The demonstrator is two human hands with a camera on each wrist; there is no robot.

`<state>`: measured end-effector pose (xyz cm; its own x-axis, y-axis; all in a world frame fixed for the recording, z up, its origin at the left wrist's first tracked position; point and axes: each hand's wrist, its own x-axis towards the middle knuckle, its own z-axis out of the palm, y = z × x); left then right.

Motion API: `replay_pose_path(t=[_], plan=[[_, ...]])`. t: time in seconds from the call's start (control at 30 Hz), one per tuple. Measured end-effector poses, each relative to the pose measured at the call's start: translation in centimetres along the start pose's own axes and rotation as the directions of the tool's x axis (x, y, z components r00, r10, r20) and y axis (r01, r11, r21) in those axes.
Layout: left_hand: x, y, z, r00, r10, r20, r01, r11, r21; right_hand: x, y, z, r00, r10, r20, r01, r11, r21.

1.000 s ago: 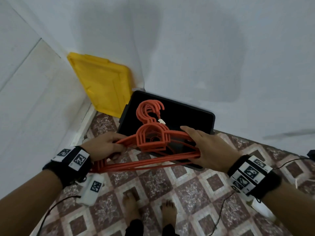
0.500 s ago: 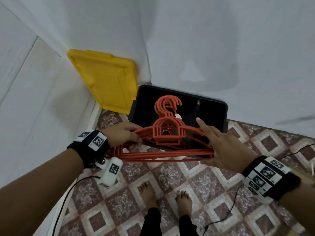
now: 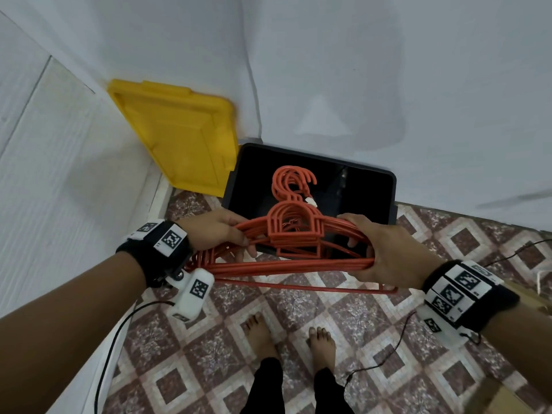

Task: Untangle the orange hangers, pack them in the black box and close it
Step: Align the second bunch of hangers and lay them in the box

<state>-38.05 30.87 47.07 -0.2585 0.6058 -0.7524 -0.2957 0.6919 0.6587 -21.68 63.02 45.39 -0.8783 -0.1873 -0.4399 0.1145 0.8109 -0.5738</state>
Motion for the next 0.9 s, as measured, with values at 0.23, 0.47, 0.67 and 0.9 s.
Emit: replay_pose_path(t=[0.23, 0.47, 0.67, 0.9], plan=[[0.3, 1.5, 0.4, 0.994, 0.101, -0.044, -0.092, 0.980, 0.178, -0.4, 0.1, -0.7, 1.000, 0.011, -0.024, -0.009, 0.997, 0.078], [-0.5, 1.4, 0.1, 0.993, 0.115, 0.022, -0.115, 0.993, -0.009, -1.3, -0.5, -0.8, 0.997, -0.011, -0.073, -0.002, 0.983, -0.181], [-1.3, 1.5, -0.5, 0.987, 0.155, 0.039, -0.155, 0.988, -0.001, -3.0, -1.7, -1.9, 0.970, -0.078, -0.229, 0.040, 0.985, -0.166], [-1.7, 2.6, 0.3, 0.968, 0.248, -0.036, -0.247, 0.968, 0.036, -4.0, 0.9, -1.5, 0.933, 0.343, 0.112, -0.205, 0.249, 0.946]])
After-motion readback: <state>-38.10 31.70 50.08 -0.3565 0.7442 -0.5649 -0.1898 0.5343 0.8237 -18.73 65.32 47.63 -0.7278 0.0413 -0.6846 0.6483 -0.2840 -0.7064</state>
